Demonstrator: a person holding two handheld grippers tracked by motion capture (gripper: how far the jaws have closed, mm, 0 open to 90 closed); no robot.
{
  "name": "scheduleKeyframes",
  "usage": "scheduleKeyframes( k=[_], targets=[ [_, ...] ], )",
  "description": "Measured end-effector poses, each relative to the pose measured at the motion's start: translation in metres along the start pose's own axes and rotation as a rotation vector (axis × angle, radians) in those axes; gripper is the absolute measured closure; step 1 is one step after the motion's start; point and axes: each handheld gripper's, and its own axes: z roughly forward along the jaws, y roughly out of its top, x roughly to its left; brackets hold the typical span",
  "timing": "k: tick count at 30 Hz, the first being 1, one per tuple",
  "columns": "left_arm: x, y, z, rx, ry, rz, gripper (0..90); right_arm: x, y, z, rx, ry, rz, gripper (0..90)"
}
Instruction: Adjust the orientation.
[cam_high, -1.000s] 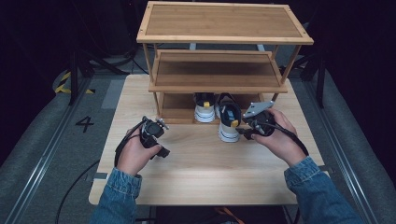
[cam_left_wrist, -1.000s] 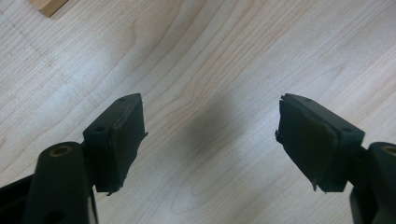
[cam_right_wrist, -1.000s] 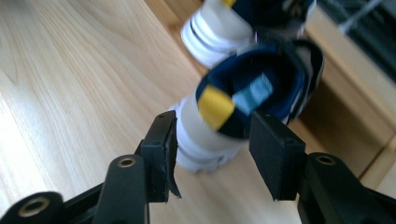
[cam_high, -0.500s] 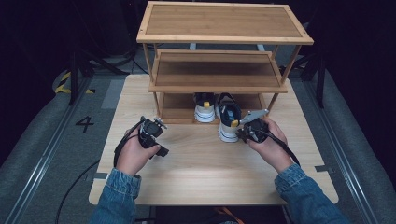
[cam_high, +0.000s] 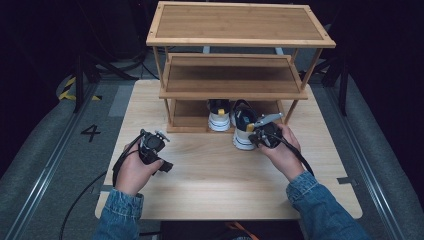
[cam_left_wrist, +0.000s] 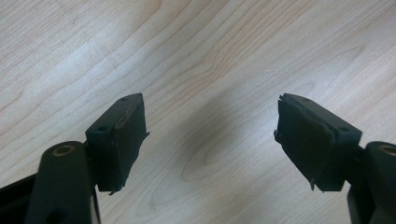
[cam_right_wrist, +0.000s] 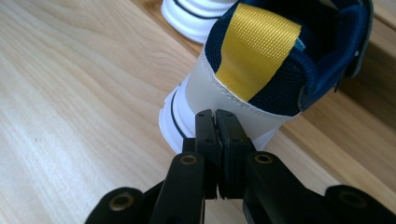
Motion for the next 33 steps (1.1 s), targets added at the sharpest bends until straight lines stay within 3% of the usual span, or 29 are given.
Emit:
scheduleKeyframes(
  k=[4, 9, 11, 19, 23, 33],
  targets=[
    [0.000, -0.002, -0.001, -0.001, 0.002, -0.007, 24.9, -0.003, 0.004, 0.000, -0.005, -0.005, -0.008, 89.8],
    [0.001, -0.003, -0.001, 0.001, 0.002, -0.011, 24.9, -0.010, 0.008, 0.006, -0.012, -0.049, -0.032, 88.8],
    [0.001, -0.003, 0.000, 0.003, 0.003, -0.006, 24.9, -0.014, 0.009, 0.009, -0.033, -0.040, -0.042, 88.9],
    [0.001, -0.003, 0.000, 0.005, 0.001, -0.002, 24.7, -0.023, 0.013, 0.020, -0.057, -0.042, -0.007, 87.7],
    [0.001, -0.003, 0.001, 0.009, 0.001, -0.001, 24.8, -0.025, 0.016, 0.026, -0.067, -0.053, -0.034, 88.6],
    [0.002, -0.009, 0.000, 0.007, 0.003, -0.009, 24.8, -0.030, 0.023, 0.039, -0.084, -0.077, -0.036, 88.5]
  ],
)
